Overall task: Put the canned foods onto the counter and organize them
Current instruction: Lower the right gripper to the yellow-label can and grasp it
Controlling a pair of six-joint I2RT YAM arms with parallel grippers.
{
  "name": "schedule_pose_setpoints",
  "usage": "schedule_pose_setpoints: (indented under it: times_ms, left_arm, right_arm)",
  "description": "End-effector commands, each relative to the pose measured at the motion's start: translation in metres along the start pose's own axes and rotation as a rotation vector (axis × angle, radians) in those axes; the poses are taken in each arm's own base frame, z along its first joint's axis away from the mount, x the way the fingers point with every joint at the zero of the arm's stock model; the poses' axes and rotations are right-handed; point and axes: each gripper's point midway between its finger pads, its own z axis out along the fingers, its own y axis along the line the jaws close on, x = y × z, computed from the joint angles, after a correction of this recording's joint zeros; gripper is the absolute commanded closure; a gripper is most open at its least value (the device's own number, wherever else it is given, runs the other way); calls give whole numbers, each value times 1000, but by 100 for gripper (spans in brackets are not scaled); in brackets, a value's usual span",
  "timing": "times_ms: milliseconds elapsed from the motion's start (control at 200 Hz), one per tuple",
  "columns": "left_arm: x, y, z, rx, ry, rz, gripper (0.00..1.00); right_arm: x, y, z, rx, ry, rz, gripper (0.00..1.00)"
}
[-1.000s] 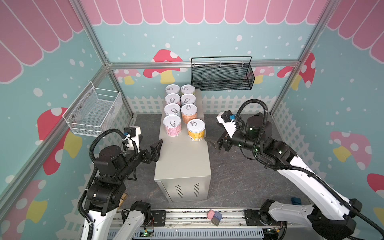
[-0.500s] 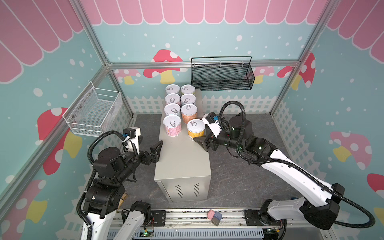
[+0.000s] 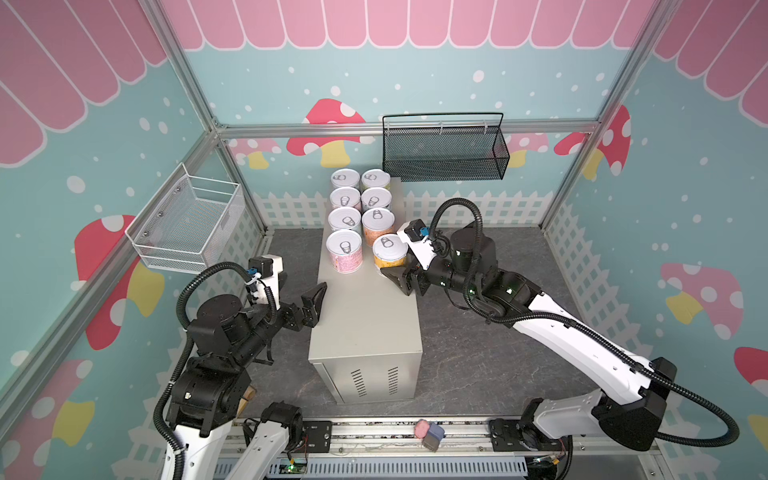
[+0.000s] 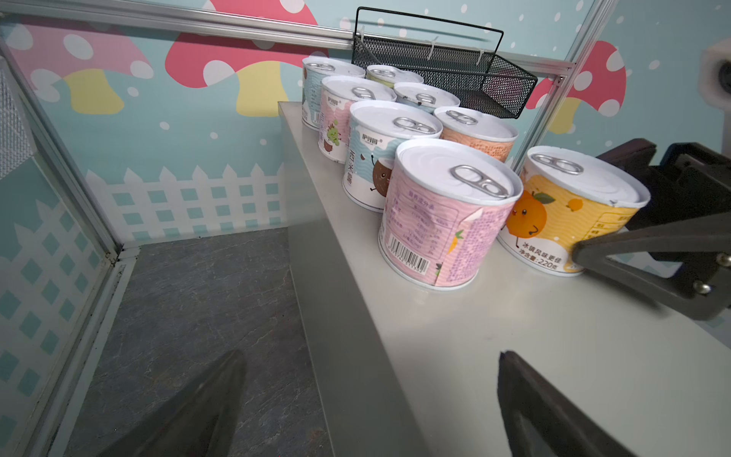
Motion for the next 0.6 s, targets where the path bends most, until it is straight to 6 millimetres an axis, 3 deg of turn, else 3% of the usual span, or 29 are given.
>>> schedule_pose_setpoints:
  times_ms: [0,595]
  left_arm:
    - [1,0,-1,-1,-1,24,1]
    - [2,0,-2,-4,1,29,1]
  right_arm:
    - [-17,0,1,6,-52,-13,23]
    - [-17,2,15,-15,-50,-13,26]
